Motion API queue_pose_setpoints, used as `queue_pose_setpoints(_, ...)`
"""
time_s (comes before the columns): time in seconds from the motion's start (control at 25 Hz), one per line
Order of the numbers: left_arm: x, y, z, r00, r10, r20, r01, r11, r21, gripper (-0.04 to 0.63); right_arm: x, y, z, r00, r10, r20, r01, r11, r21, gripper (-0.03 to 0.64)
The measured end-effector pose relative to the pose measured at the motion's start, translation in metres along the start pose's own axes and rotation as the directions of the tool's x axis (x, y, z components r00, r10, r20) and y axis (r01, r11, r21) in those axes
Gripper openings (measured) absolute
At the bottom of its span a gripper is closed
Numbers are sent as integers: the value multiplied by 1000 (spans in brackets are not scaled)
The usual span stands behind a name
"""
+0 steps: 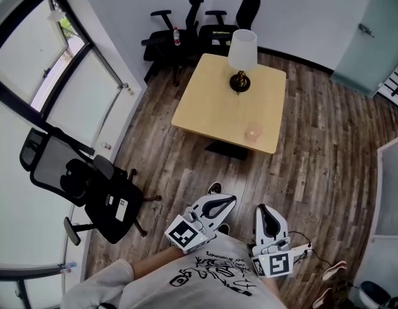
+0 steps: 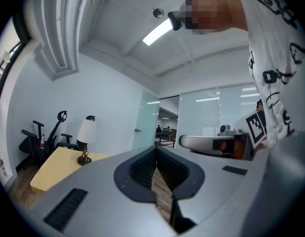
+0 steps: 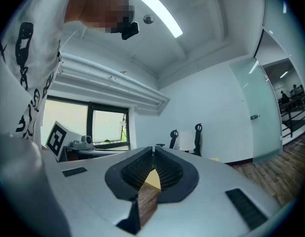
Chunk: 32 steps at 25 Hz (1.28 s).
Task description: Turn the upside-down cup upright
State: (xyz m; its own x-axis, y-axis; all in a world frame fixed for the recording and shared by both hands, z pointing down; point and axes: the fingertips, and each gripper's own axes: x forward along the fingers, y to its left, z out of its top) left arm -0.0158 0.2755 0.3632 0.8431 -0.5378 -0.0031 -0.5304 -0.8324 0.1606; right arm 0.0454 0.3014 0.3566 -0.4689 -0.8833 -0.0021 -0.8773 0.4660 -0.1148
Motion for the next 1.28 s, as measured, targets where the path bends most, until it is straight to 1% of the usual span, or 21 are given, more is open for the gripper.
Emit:
queue_pose_setpoints(0.24,32,49,4,1000,-12,0,12,1000,10,9,49,-27,-4,999,5,-35,-6,1000,-13,25)
queue_pose_setpoints(0.44,50,108,15,1000,-16,0,16,1000,-6,9,115,-41,-1,999,19,-48,-19,1000,-1,25)
queue_pose_setpoints(0.6,59,159,30,1000,-22,3,22,1000,1,9,171,-42,11,999,42,-32,-42,999,-26,26)
queue_pose_setpoints(0.76,69,200,32,999,-51,-14,51,999,18,9,211,-49,18,999,27,-20,-28,998,-51,26)
queue_pose_setpoints(1.0,92,231,31,995,-98,-24,99,995,27,9,239,-72,14,999,-22,-25,20,995,-96,26)
queue_pose_setpoints(1.16,107,232,26,990,-134,-35,135,991,22,9,240,-93,10,998,-47,-42,42,993,-114,26)
queue_pose_setpoints(1.28,121,228,18,987,-152,-49,154,987,36,9,236,-109,4,998,-43,-46,38,993,-112,26)
